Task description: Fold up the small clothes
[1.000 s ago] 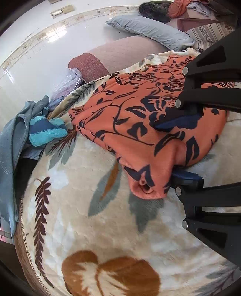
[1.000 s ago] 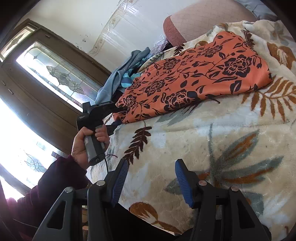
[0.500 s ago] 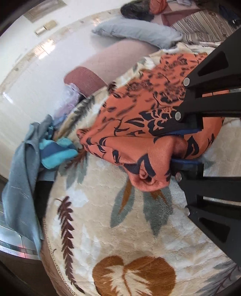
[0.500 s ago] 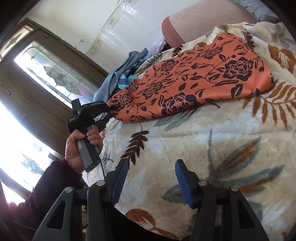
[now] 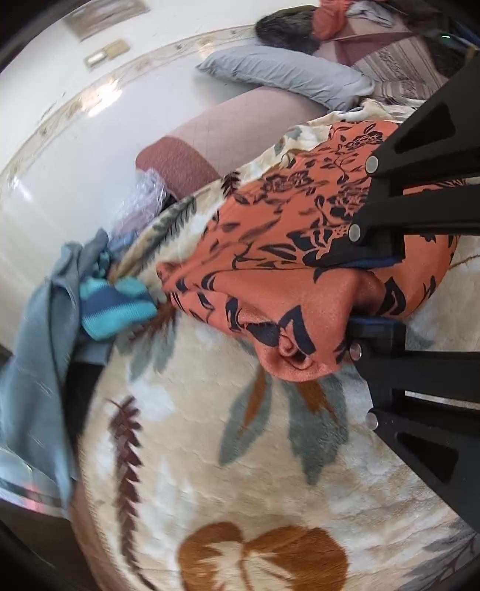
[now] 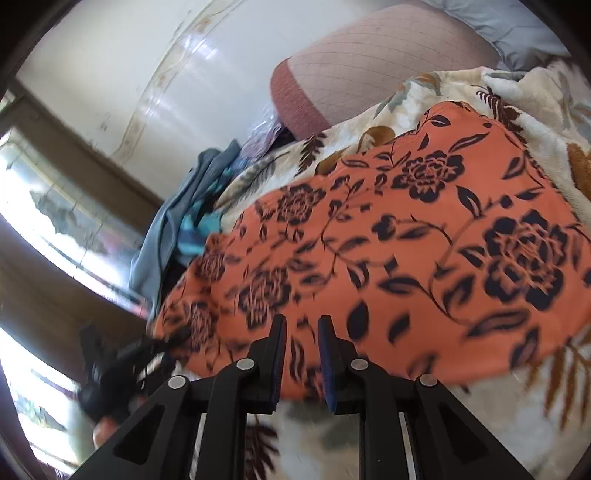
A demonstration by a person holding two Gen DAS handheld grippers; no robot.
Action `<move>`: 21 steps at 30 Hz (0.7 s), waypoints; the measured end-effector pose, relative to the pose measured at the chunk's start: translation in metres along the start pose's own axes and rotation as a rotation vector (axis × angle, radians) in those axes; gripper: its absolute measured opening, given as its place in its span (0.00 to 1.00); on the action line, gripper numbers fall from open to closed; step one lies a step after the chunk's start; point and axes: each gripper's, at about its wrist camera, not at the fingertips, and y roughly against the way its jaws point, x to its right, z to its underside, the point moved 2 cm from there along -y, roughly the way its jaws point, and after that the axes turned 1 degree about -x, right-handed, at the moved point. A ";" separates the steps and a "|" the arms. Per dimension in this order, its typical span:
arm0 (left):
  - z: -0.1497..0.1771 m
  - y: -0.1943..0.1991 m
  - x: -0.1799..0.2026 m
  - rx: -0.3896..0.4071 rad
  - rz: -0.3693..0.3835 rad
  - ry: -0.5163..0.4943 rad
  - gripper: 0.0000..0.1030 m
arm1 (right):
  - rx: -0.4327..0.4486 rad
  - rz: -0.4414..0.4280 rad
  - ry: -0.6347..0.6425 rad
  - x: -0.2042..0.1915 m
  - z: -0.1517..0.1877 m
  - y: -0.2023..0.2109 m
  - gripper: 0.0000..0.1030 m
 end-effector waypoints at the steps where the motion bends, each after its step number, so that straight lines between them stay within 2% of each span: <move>1: -0.001 0.004 0.007 0.012 0.003 -0.036 0.18 | 0.013 0.025 0.007 -0.001 -0.003 -0.008 0.18; 2: -0.002 0.007 0.014 0.020 0.004 -0.067 0.18 | 0.009 0.053 0.017 -0.001 -0.003 -0.019 0.18; 3: -0.002 0.010 0.022 0.026 0.010 -0.095 0.18 | -0.042 0.073 -0.002 0.007 0.001 -0.039 0.18; 4: -0.003 0.014 0.029 0.027 0.021 -0.120 0.17 | -0.130 0.084 -0.048 0.021 0.009 -0.062 0.11; 5: -0.004 0.017 0.035 0.048 -0.023 -0.144 0.17 | -0.108 0.053 -0.069 0.031 0.009 -0.065 0.06; 7: -0.004 0.023 0.053 0.058 -0.021 -0.207 0.17 | -0.147 -0.003 -0.140 0.040 0.001 -0.063 0.04; 9: -0.003 0.029 0.073 0.065 -0.020 -0.262 0.17 | -0.168 -0.040 -0.155 0.047 0.000 -0.062 0.03; 13: 0.009 0.041 0.122 0.077 -0.010 -0.402 0.16 | -0.161 -0.045 -0.165 0.045 -0.002 -0.052 0.03; 15: 0.019 0.044 0.150 0.074 -0.005 -0.488 0.16 | -0.135 -0.068 -0.204 0.049 -0.008 -0.038 0.08; 18: 0.045 0.040 0.203 0.056 0.016 -0.640 0.16 | -0.022 -0.123 -0.285 0.070 -0.023 -0.002 0.08; 21: 0.086 0.017 0.256 -0.023 0.055 -0.774 0.14 | 0.092 -0.126 -0.334 0.100 -0.034 0.033 0.08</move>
